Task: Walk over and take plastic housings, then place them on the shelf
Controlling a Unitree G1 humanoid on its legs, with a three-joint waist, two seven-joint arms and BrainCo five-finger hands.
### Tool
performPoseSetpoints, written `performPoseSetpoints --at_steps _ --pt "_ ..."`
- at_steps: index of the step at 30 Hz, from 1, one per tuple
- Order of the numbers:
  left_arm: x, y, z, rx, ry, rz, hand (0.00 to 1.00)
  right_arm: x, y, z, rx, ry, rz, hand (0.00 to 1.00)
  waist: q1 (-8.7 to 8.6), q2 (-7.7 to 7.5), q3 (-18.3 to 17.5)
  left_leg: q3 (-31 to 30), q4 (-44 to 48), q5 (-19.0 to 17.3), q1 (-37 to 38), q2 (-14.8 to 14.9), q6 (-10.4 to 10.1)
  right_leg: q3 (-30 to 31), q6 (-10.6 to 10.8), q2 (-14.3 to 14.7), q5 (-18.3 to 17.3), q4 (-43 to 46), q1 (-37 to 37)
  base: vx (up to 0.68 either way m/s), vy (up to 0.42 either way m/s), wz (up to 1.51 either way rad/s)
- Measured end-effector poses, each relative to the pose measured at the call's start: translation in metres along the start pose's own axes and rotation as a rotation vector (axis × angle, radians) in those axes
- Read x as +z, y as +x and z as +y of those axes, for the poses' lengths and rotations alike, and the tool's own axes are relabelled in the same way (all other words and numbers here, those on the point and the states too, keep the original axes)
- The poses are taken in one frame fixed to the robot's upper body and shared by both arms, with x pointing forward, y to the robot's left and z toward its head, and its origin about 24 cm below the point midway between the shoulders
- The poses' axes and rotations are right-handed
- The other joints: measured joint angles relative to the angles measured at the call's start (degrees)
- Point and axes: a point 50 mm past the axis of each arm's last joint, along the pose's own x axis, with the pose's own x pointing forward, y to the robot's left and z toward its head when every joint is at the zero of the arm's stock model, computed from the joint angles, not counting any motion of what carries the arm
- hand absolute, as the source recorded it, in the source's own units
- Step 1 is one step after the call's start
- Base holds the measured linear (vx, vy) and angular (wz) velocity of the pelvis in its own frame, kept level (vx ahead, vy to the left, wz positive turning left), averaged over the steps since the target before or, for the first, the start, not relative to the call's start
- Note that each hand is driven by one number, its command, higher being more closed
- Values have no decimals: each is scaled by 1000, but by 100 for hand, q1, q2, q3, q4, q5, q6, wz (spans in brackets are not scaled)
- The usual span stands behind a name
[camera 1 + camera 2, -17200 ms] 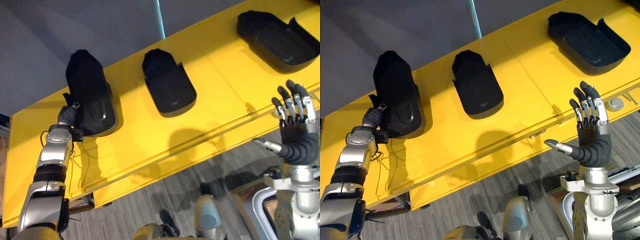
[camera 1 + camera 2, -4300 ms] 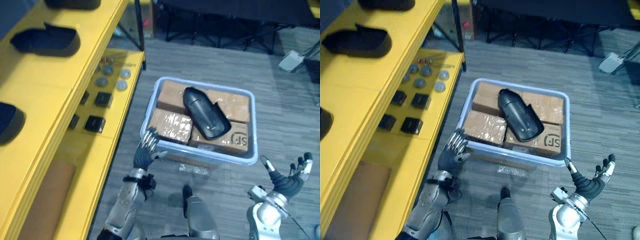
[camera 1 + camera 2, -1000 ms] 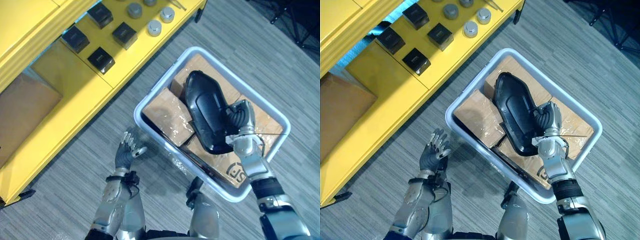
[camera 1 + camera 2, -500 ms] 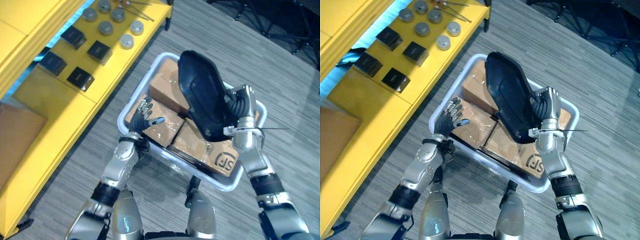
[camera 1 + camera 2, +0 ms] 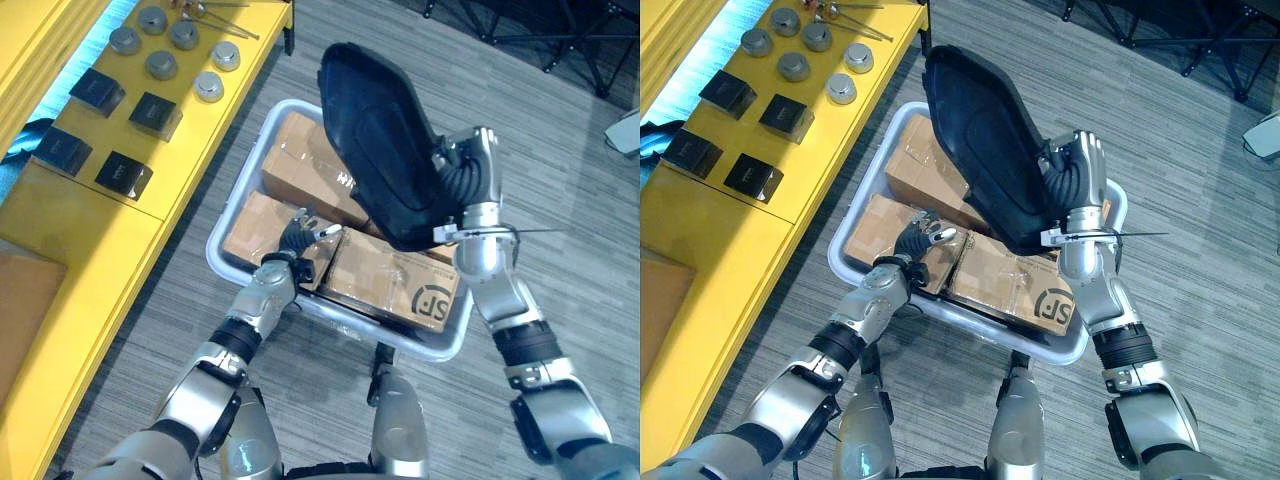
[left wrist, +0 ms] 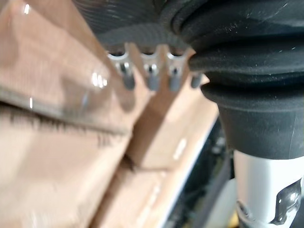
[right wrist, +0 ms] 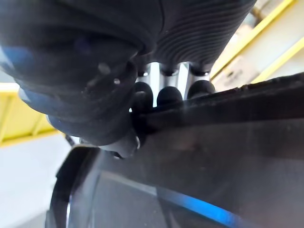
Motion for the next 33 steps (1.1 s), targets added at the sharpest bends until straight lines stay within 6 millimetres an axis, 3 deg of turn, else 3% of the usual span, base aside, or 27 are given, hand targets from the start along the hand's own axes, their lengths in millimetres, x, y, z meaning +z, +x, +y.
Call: performPoseSetpoints --at_steps 6,9,10,16,25,33 --pt "7 2 -37 -85 -171 -118 0 8 -10 28 77 63 -1 100 -29 58 -28 6 75 -20 -24 -3 20 29 4 -2 1 1 -6 0 0 0" --pt "8 2 -38 -73 -212 -134 0 11 -11 31 75 101 2 100 -35 174 -87 -3 90 -21 -61 -2 20 26 9 -2 3 3 -32 0 0 0" --pt "9 2 -38 -71 -239 -144 100 12 -11 33 74 123 7 100 -32 222 -111 -5 97 -20 -79 -3 20 27 12 -2 5 3 -46 0 0 0" --pt "14 1 -38 -66 -359 -202 100 16 -13 40 67 227 45 100 -34 252 -126 2 112 -20 -73 -6 20 52 19 -2 10 7 -46 0 0 0" --pt "16 -3 -37 -61 -396 -294 100 32 -20 41 25 276 5 100 -31 254 -127 141 61 -20 125 -7 20 153 22 -2 13 -1 37 4 1 -5" --pt "-15 -15 -25 -56 -436 -237 100 25 -52 50 29 305 69 100 -11 271 -424 164 -156 -20 456 -38 20 54 73 -4 37 -263 447 16 0 2"
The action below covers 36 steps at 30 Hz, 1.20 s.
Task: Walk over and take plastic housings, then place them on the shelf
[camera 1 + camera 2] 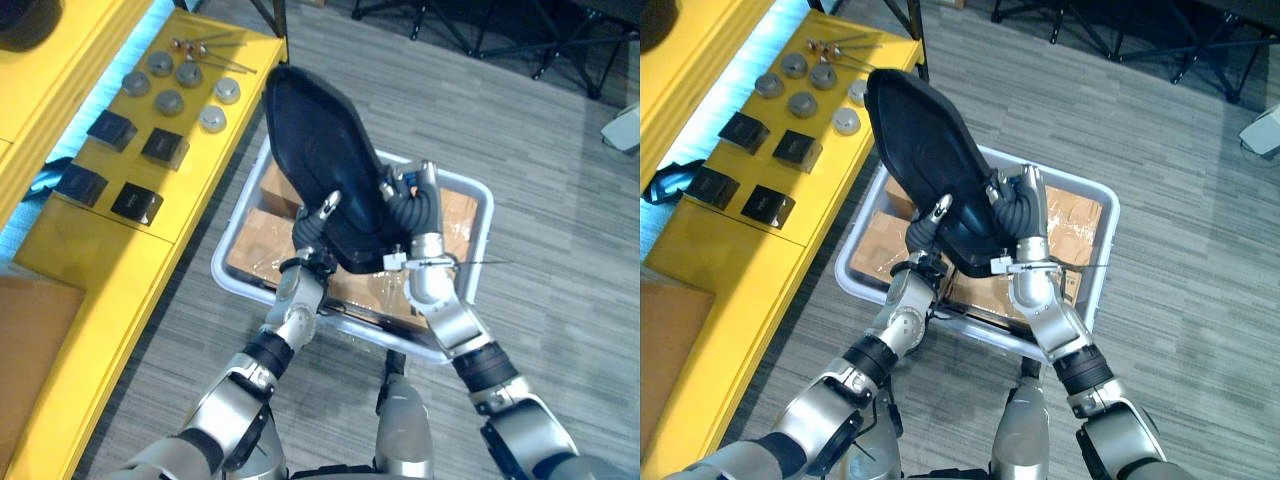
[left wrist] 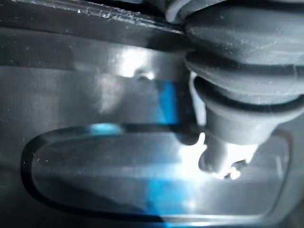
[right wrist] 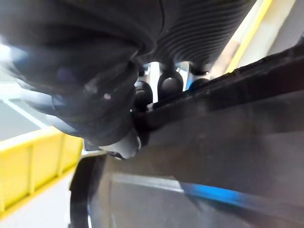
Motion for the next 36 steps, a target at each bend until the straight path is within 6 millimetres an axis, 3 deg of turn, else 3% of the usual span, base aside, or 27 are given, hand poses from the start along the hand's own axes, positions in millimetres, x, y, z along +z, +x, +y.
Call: performPoseSetpoints --at_steps 4,5,8,13,20,25,30,33,36 --pt "-19 -20 14 4 -51 59 100 -7 -24 3 6 28 45 100 25 35 -434 6 -196 1 261 -20 0 -135 16 -3 7 -225 334 72 3 6" --pt "-19 -22 14 -1 -57 58 100 -6 -26 3 1 33 44 0 26 41 -471 5 -206 1 282 -23 0 -149 16 -4 7 -241 365 61 -1 4" --pt "-25 -34 15 -4 -87 73 100 -6 -39 3 -4 65 51 0 98 77 -594 15 -317 0 531 -34 1 -209 56 -9 -23 -304 614 43 -2 2" --pt "-40 -64 30 49 -108 128 100 -8 -71 10 1 115 125 0 268 119 -1153 108 -535 -13 778 -51 21 -228 106 -13 -62 -427 791 40 4 -3" --pt "-7 -80 31 5 283 7 100 -5 -89 1 4 153 140 0 309 145 -1399 144 -583 -24 983 -56 5 -233 109 -9 -50 -497 983 2 1 -2" --pt "2 -97 31 77 651 -91 100 -6 -97 -20 -27 224 189 0 309 179 -1586 157 -588 -73 1159 -52 -52 -234 123 -1 -54 -556 1171 -1 1 -1" --pt "8 -105 22 80 863 -184 100 -8 -106 -33 -119 369 256 0 323 185 -1628 133 -579 -132 1140 -49 -47 -235 175 4 -140 -547 1172 -22 8 0" --pt "14 -106 24 108 929 -220 100 -11 -112 -44 -234 399 286 0 332 109 -1639 124 -338 -236 1066 -49 -39 -217 131 -26 -108 -500 1162 5 11 -4" --pt "43 -127 59 248 1032 -238 100 -22 -112 -97 -574 425 259 0 379 -26 -1607 187 604 -833 766 -2 -32 -169 54 -59 -6 -455 1156 -6 43 -25"
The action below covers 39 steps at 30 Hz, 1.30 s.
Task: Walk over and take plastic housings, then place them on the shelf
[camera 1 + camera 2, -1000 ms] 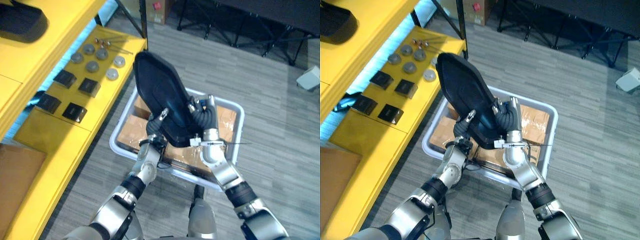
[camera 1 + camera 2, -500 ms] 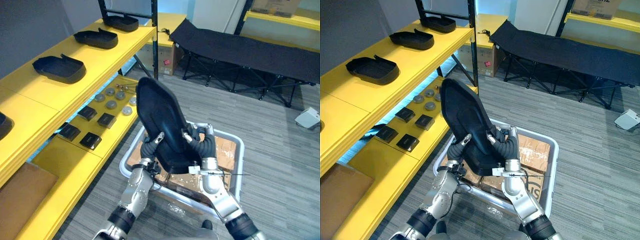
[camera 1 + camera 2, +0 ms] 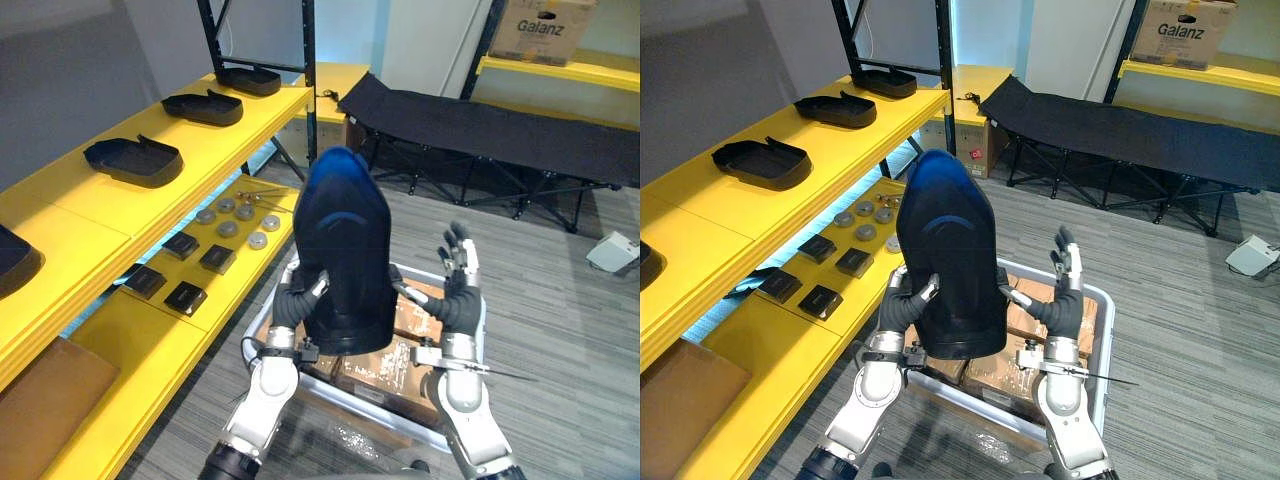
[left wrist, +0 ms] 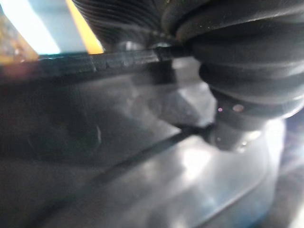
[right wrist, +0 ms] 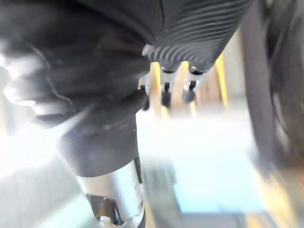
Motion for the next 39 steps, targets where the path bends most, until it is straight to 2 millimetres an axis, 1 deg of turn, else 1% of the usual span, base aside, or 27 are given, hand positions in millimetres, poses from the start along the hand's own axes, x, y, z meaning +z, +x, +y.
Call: performPoseSetpoints --at_steps 1,2,3,4,5,6,8,10,12,17,20,21,22,23,24,26,28,29,30,31,32,33,34,35,37,38,39 --pt "-2 -2 8 22 19 10 100 2 2 -5 -19 7 -10 0 3 -21 17 17 164 -121 -53 37 0 -68 -95 20 71 50 -28 -32 42 -32" --pt "-9 -4 23 55 63 38 100 3 4 -7 -10 14 -18 0 21 -62 42 30 529 -358 -210 100 150 -107 -358 80 319 114 -156 -87 123 -53" --pt "-10 -4 30 76 74 48 100 5 6 -6 11 27 -32 0 99 -116 40 140 962 -571 -468 -9 541 -39 -607 82 931 -241 -242 -145 174 -61" --pt "-10 -4 31 85 64 48 100 7 7 -4 26 32 -44 0 188 -32 -8 219 1085 -717 -619 -47 758 -27 -645 165 1359 -589 -242 -225 223 -91" --pt "-6 -3 33 109 35 35 100 9 11 5 48 59 -67 0 334 83 95 349 1182 -820 -707 169 531 -50 -237 394 673 317 -633 -247 194 -53" --pt "-8 -4 36 124 26 49 100 4 4 12 74 71 -41 0 289 66 182 238 1182 -783 -736 207 591 -43 -530 710 -634 1969 -907 -207 157 -29" --pt "-14 -14 37 132 -3 95 100 1 -4 21 125 47 -27 0 338 -157 134 188 1072 -707 -720 66 697 -57 -596 976 -1195 2441 -860 -97 117 24" --pt "-19 -24 36 123 -17 132 100 2 -6 22 143 20 -41 0 432 -304 27 173 1024 -636 -933 -171 789 43 -491 955 -1137 1292 -474 -49 121 22" --pt "-19 -25 35 112 -51 141 100 -1 -4 22 153 13 -32 0 472 -292 72 77 1168 -535 -1222 -290 752 10 -652 944 -1243 853 -395 -31 45 36" --pt "-22 -36 33 157 -123 190 100 -9 12 -4 130 -57 -7 0 548 296 484 -253 1033 -226 -1053 -445 785 -232 -658 979 -1042 450 156 -51 7 37" --pt "-24 -49 34 186 -146 232 100 -27 10 -15 131 -107 80 0 576 492 598 -575 899 36 -1011 -330 664 -512 -810 1222 -1048 388 415 -89 -114 62" --pt "-27 -56 34 194 -169 264 100 -34 5 -14 137 -117 116 0 616 558 634 -655 937 245 -1112 -281 699 -703 -976 1306 -1160 517 437 -178 -148 104" --pt "-28 -57 34 185 -180 271 100 -35 3 -15 135 -117 122 0 545 551 641 -644 589 772 -1242 -382 827 -1081 -1152 1267 -1304 641 390 -212 -147 132" --pt "-28 -57 33 170 -181 270 100 -34 4 -17 125 -125 118 0 466 493 630 -461 320 839 -1220 -435 1021 -1371 -1209 1115 -1351 685 333 -244 -93 181" --pt "-26 -56 27 141 -205 266 100 -30 7 -26 99 -152 93 0 406 491 625 335 1070 228 -1443 -299 1602 -1871 -1207 967 -1380 909 198 -187 -53 151" --pt "-25 -54 19 111 -234 263 100 -26 7 -32 86 -162 83 0 376 499 610 1245 2384 -524 -1439 -189 2102 -2365 -1201 620 -1385 1180 121 -183 -43 157" --pt "-26 -50 13 92 -247 262 100 -22 4 -31 120 -157 74 0 217 486 595 1613 2881 -708 -1068 -6 1965 -2815 -1191 193 -1379 1392 123 -164 35 146" --pt "-25 -47 10 84 -252 253 100 -20 2 -30 135 -152 70 0 135 492 580 1667 2928 -713 -824 241 1804 -3074 -1172 -53 -1368 1539 125 -131 138 148" --pt "-24 -44 9 82 -256 239 100 -20 1 -28 146 -146 71 0 74 546 547 1650 2762 -581 -662 474 1563 -3296 -1108 -247 -1351 1706 113 -78 158 141" --pt "-23 -43 9 82 -260 234 100 -20 1 -29 146 -149 71 0 74 585 523 1647 2507 -426 -557 544 1438 -3413 -1019 -316 -1346 1813 110 -30 226 139" --pt "-22 -42 7 81 -275 231 100 -19 3 -31 153 -159 64 0 71 752 419 1486 1753 -46 -376 516 1193 -3607 -875 -468 -1320 1997 76 -18 331 132" --pt "-21 -42 8 72 -278 224 100 -20 3 -29 161 -168 64 0 84 843 333 1351 1280 -371 -331 266 872 -3732 -833 -582 -1295 2060 64 -25 372 146" --pt "-18 -41 9 64 -276 214 100 -22 0 -24 167 -158 72 0 95 815 335 1208 988 -441 -311 86 773 -3696 -810 -632 -1300 2040 61 -64 386 121" --pt "-18 -41 12 51 -265 208 100 -25 -3 -19 168 -152 81 0 100 749 368 1031 842 -441 -334 -38 772 -3560 -824 -614 -1353 1995 52 -121 281 168" --pt "-20 -41 17 -30 -232 204 100 -31 -19 -14 154 -160 120 0 10 600 384 119 420 -361 -394 -436 655 -2147 -1023 -131 -1708 1735 36 -118 172 202" --pt "-20 -43 17 -48 -226 208 100 -32 -24 -18 136 -175 133 0 3 551 359 -97 365 -329 -385 -561 661 -1790 -1167 -60 -1844 1716 114 -15 76 186" --pt "-20 -45 19 -72 -221 208 100 -32 -31 -22 104 -186 148 0 -8 451 299 -497 286 -280 -379 -793 685 -998 -1476 74 -2061 1634 279 34 41 182"
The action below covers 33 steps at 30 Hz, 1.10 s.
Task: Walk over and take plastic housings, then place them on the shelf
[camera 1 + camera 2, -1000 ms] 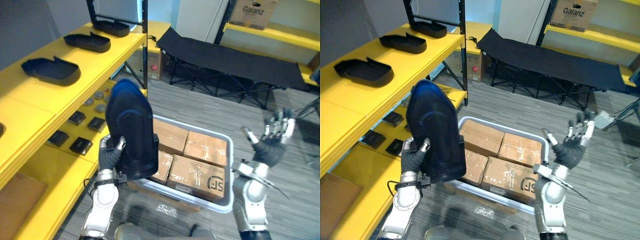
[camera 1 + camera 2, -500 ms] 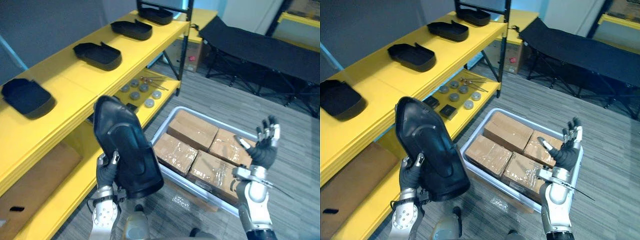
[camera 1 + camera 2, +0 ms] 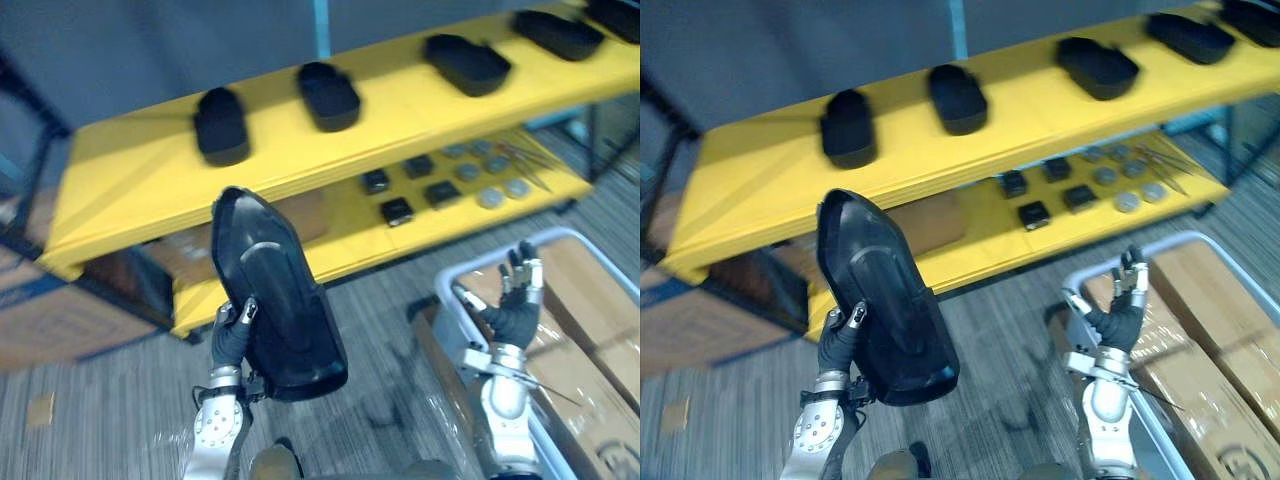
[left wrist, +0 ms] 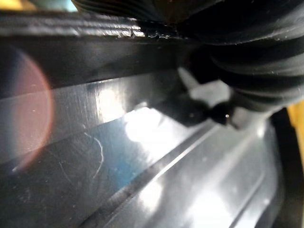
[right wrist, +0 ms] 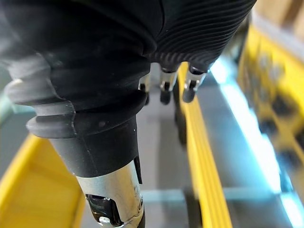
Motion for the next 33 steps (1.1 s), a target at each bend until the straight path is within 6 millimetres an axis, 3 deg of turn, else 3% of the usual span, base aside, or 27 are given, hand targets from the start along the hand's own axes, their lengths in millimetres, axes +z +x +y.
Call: performPoseSetpoints --at_steps 1,2,4,6,9,12,16,17,20,22,23,25,27,30,31,32,33 --pt "2 -1 4 2 0 -6 100 0 -4 0 -11 -8 4 0 -13 -117 -44 -300 -22 44 -34 -197 21 502 33 42 -71 -34 138 46 36 160" --pt "3 -2 7 16 -6 -6 100 0 -5 1 -4 -14 4 0 -1 -146 -51 -375 -18 55 -52 -247 19 621 79 53 -69 -28 174 52 -35 113" --pt "7 -7 20 118 -29 -15 100 2 0 7 56 -2 -15 0 40 -154 -63 -587 144 67 -259 -263 -1 569 486 131 99 -75 237 20 -46 52" --pt "12 -12 24 190 -43 -32 100 5 5 11 110 -2 -34 0 110 -135 -20 -670 225 74 -360 -182 -15 500 685 259 207 -231 298 -18 -53 19" --pt "17 -17 26 237 -65 -54 100 8 10 13 142 -10 -61 0 151 -103 22 -872 190 117 -359 -156 -85 268 801 372 273 -451 531 -31 -62 26" --pt "27 -17 28 258 -48 -128 100 13 15 18 158 12 -104 0 265 -120 78 -983 7 264 -373 -180 -132 147 809 398 268 -539 548 -43 -21 20" --pt "51 -10 31 263 -14 -276 100 15 16 25 168 33 -115 0 273 -210 235 -1197 -49 355 -425 -333 -112 -75 804 356 266 -637 716 -45 36 37" --pt "62 -4 34 265 0 -339 100 14 13 29 154 50 -107 0 289 -317 295 -1215 -133 351 -424 -473 -36 -180 633 232 171 -629 748 -22 55 22" --pt "69 3 32 240 -3 -379 100 13 11 28 121 57 -96 0 244 -320 373 -1124 -148 363 -424 -565 68 -38 418 54 221 -108 580 -2 106 23" --pt "70 6 29 197 27 -375 100 8 4 25 109 52 -65 0 212 -314 388 -1110 -144 284 -274 -561 211 807 -123 -9 761 1176 -100 35 195 3" --pt "70 6 29 190 41 -371 100 8 4 25 111 54 -63 0 191 -327 402 -1115 -158 255 -205 -559 257 986 -94 -10 1002 1465 -249 94 176 -2" --pt "71 8 29 164 67 -373 100 8 2 29 130 52 -67 0 63 -309 433 -1248 -208 227 -104 -411 407 1437 225 368 362 1720 -716 115 108 8" --pt "71 13 30 155 83 -377 100 10 3 28 157 29 -83 0 35 -310 433 -1244 -300 218 -8 -377 422 1489 210 731 86 1225 -950 112 21 1" --pt "74 20 31 146 95 -399 100 18 2 30 196 40 -115 0 -85 -276 453 -1284 -235 115 80 -397 395 1829 329 1078 225 271 -1079 125 -47 17" --pt "77 20 31 141 107 -410 100 25 4 30 210 54 -143 0 -70 -321 430 -1299 -107 -22 34 -462 295 1893 319 1105 507 -129 -1012 112 -105 24" --pt "77 20 31 140 114 -411 100 29 5 30 216 70 -154 0 -73 -379 394 -1312 -6 -117 3 -501 270 1919 457 1108 709 -226 -957 120 -157 31" --pt "75 20 29 142 105 -401 100 33 8 28 224 89 -168 0 -94 -224 365 -1417 112 -248 -15 -403 219 1798 515 1196 688 -316 -850 159 -178 26"
